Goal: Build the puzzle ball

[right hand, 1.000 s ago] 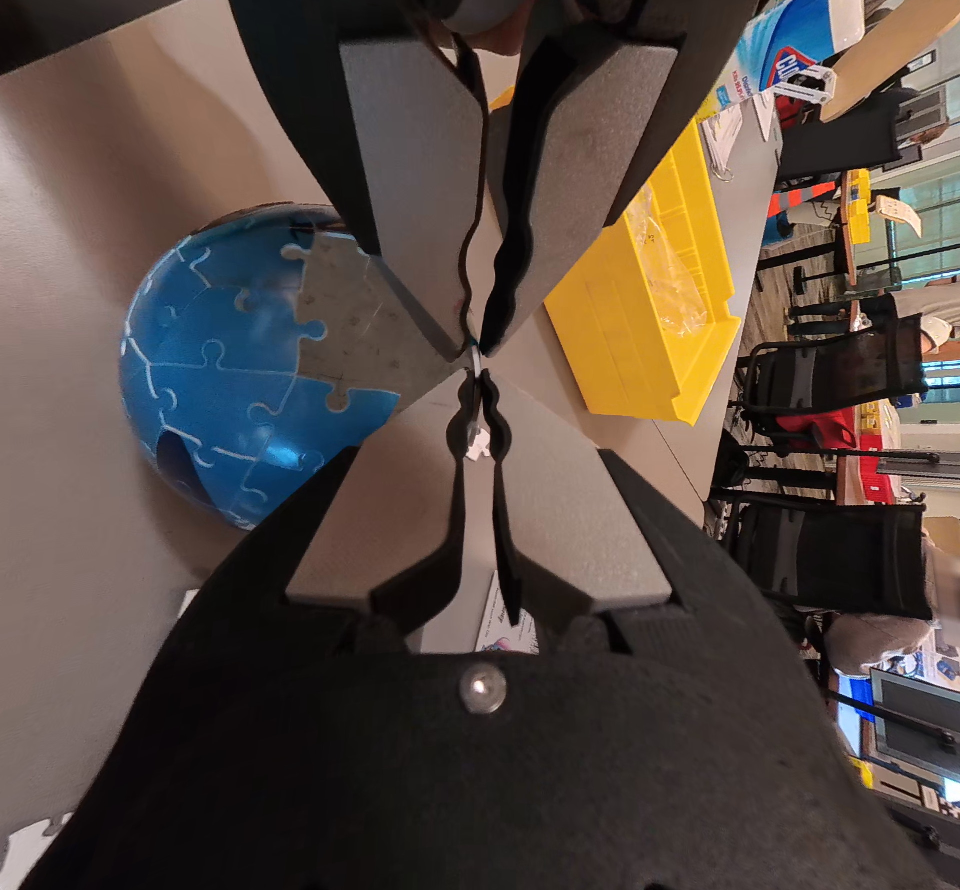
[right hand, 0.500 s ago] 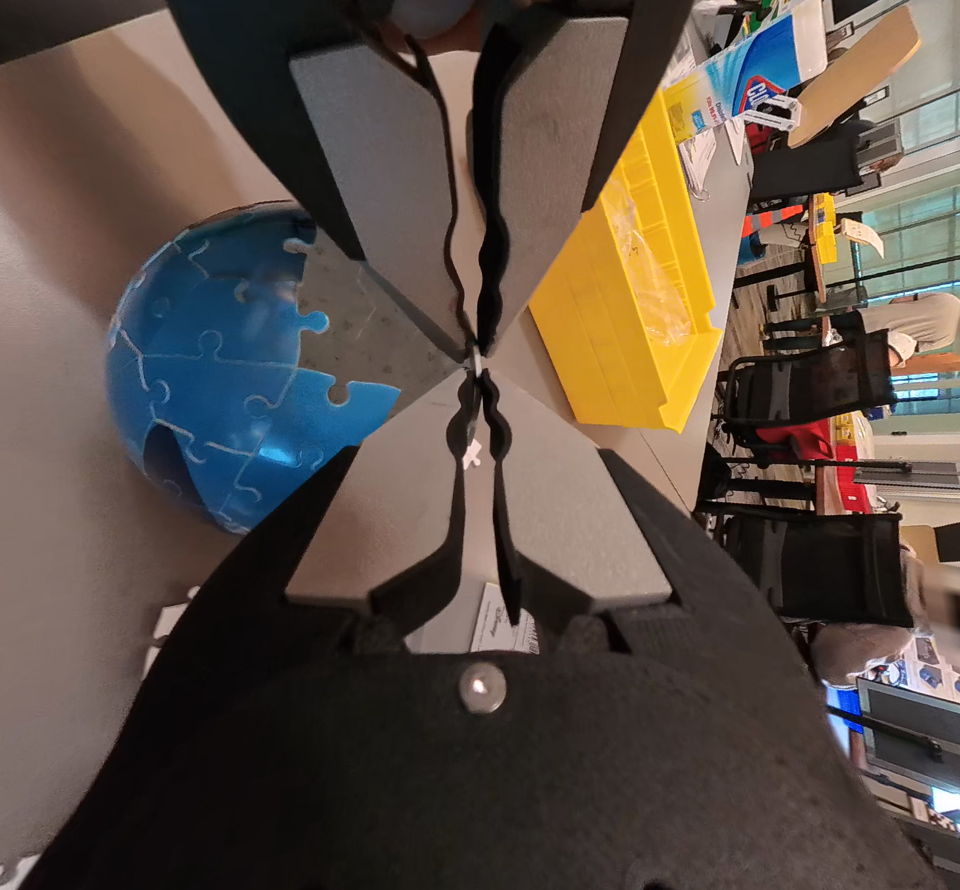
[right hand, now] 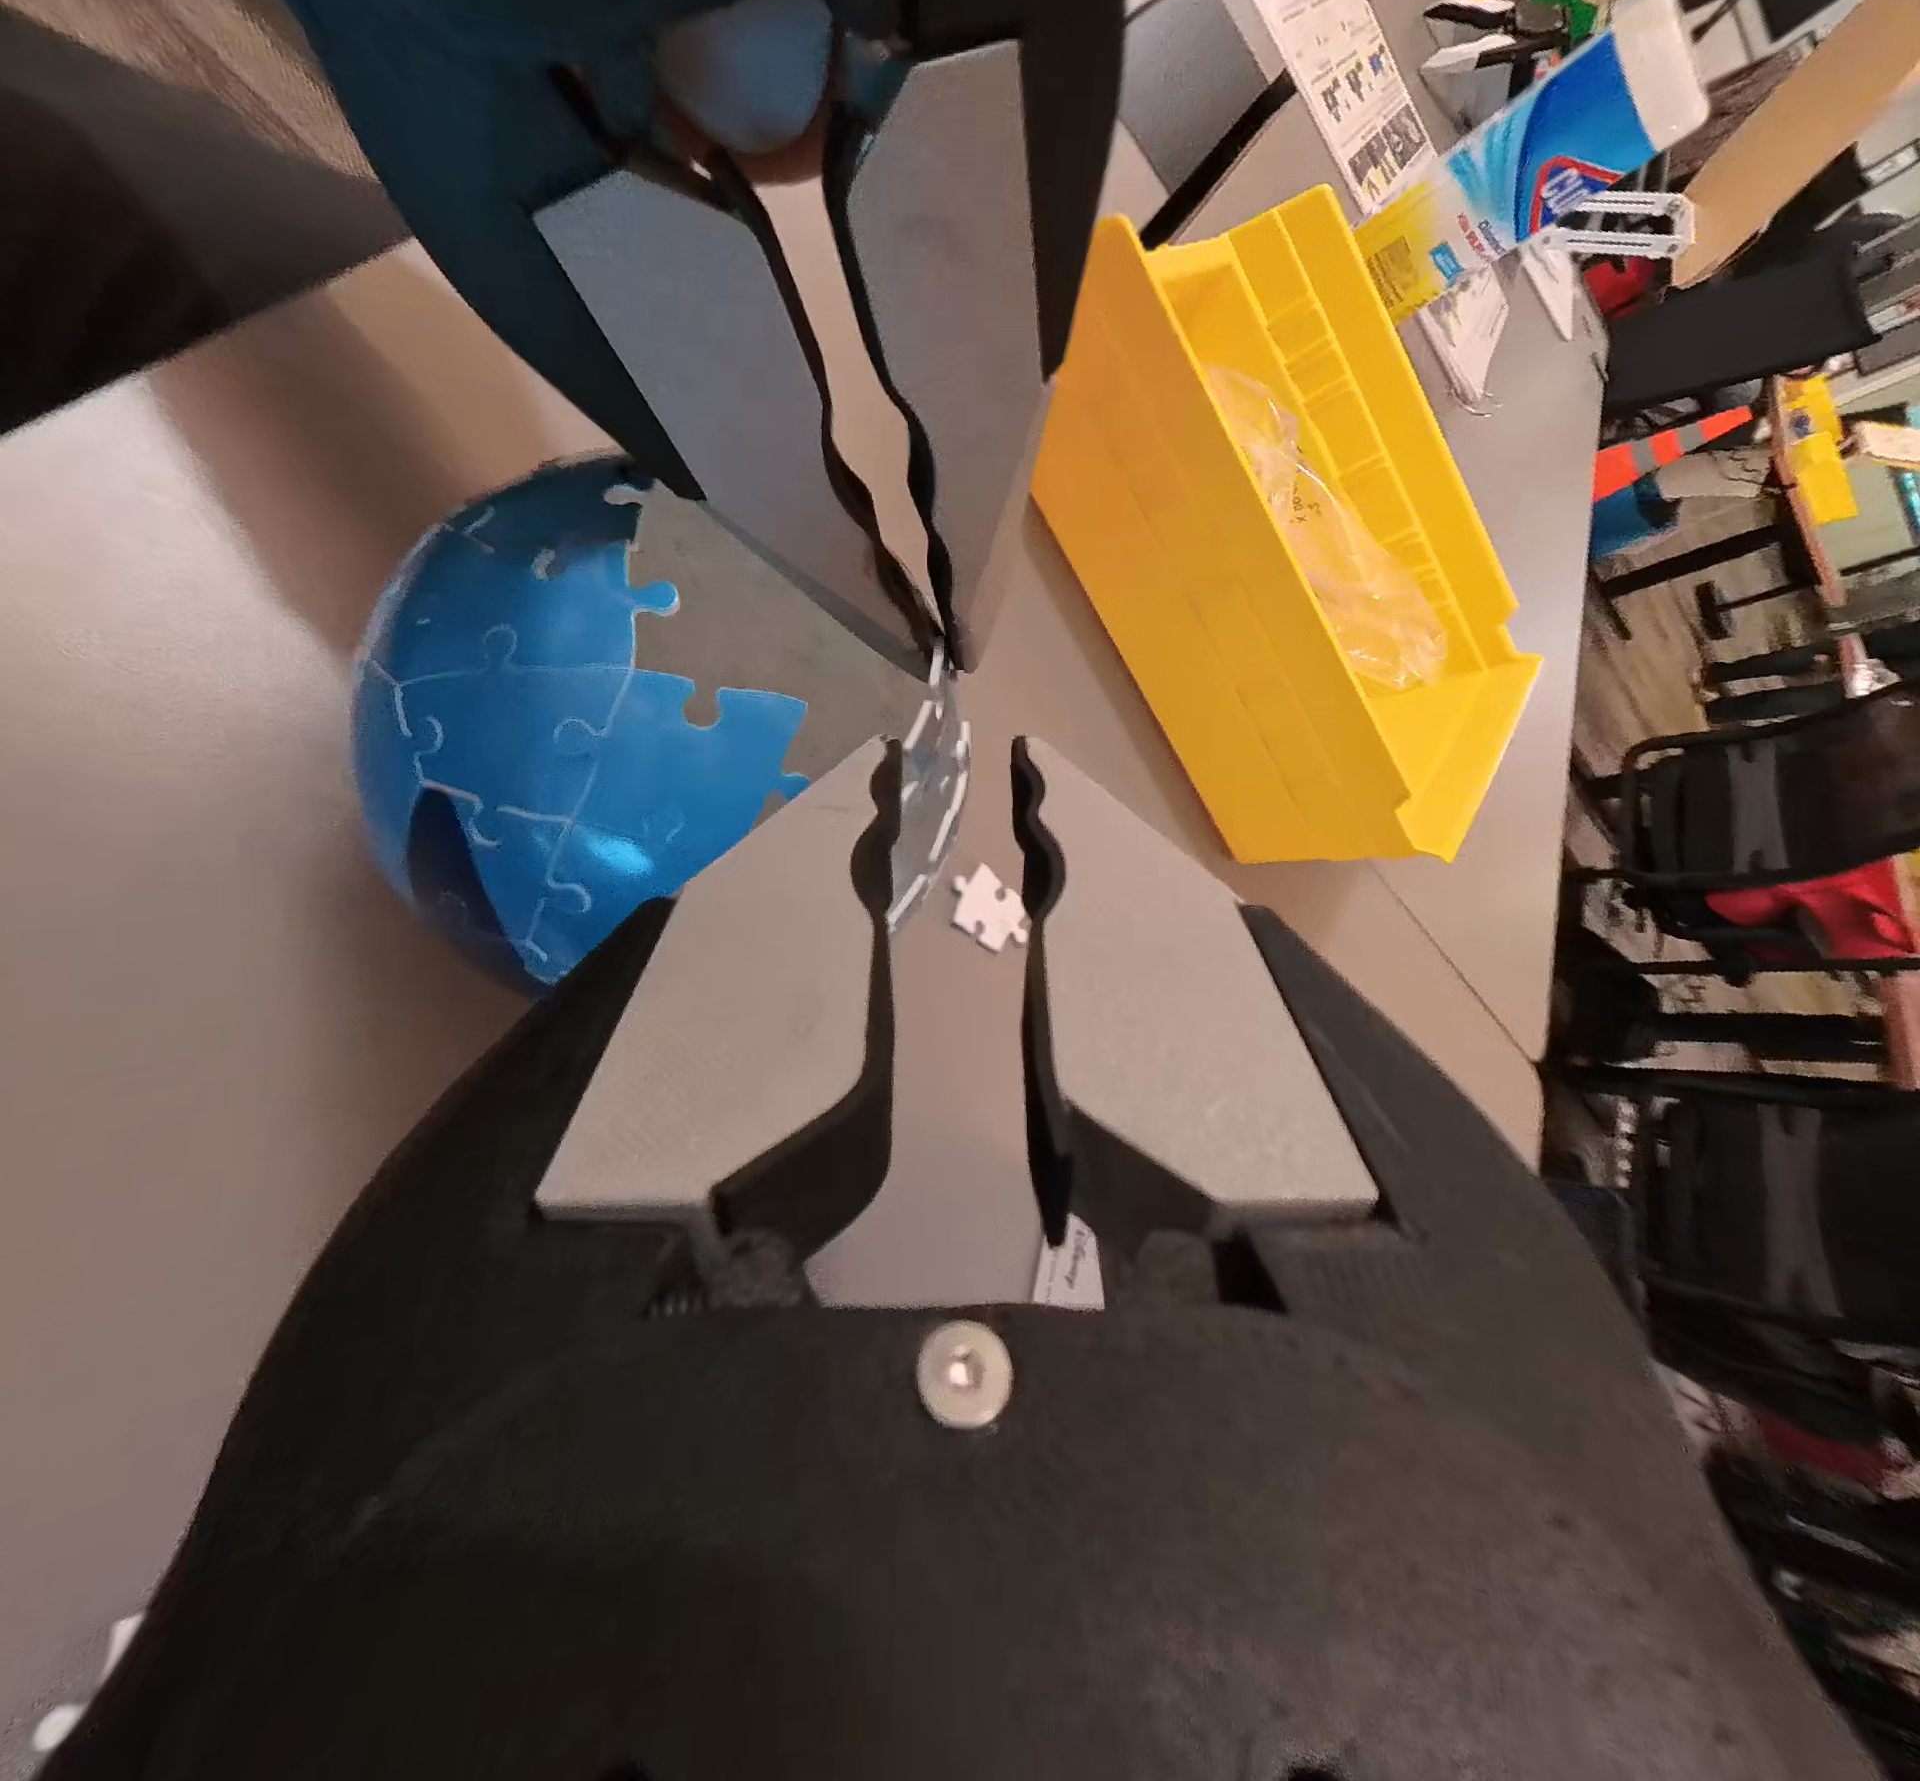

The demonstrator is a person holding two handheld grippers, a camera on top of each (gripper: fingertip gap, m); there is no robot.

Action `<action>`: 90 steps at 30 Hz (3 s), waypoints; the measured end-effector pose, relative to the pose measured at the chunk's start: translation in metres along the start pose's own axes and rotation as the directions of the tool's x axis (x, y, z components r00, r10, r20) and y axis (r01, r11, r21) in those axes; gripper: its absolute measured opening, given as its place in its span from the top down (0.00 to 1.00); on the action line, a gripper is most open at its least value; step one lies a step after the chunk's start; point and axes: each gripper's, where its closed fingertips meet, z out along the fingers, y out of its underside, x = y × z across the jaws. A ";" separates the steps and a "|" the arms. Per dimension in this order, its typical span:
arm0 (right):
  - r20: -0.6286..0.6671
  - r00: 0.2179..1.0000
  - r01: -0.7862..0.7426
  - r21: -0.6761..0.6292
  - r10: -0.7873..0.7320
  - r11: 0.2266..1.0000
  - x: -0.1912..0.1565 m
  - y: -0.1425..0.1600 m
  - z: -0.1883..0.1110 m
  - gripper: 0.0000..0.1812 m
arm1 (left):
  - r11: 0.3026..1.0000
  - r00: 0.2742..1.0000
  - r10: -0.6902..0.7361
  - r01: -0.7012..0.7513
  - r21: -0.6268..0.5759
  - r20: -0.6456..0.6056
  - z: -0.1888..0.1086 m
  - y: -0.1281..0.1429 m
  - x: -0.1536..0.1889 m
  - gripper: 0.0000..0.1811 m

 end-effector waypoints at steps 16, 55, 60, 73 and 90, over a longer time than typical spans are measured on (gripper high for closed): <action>0.030 0.999 -0.037 -0.028 0.038 0.999 0.000 0.009 -0.002 0.94 | 0.999 0.999 -0.032 0.032 -0.018 -0.012 0.001 0.001 0.000 0.99; 0.024 0.996 -0.093 0.090 0.092 0.992 0.005 -0.005 0.003 1.00 | 0.979 0.981 -0.186 0.189 0.072 -0.055 -0.012 -0.003 -0.006 0.85; 0.033 0.991 -0.133 0.140 0.130 0.981 0.010 -0.010 -0.007 1.00 | 0.969 0.975 -0.208 0.216 0.120 -0.071 -0.026 -0.008 -0.008 0.83; 0.020 0.977 -0.213 0.239 0.214 0.947 0.026 -0.011 -0.027 1.00 | 0.889 0.924 -0.378 0.380 0.256 -0.060 -0.066 0.014 -0.047 0.92; -0.180 0.974 0.176 0.221 -0.137 0.959 0.018 -0.015 -0.021 1.00 | 0.804 0.874 -0.381 0.474 0.358 -0.301 -0.033 0.034 -0.026 0.87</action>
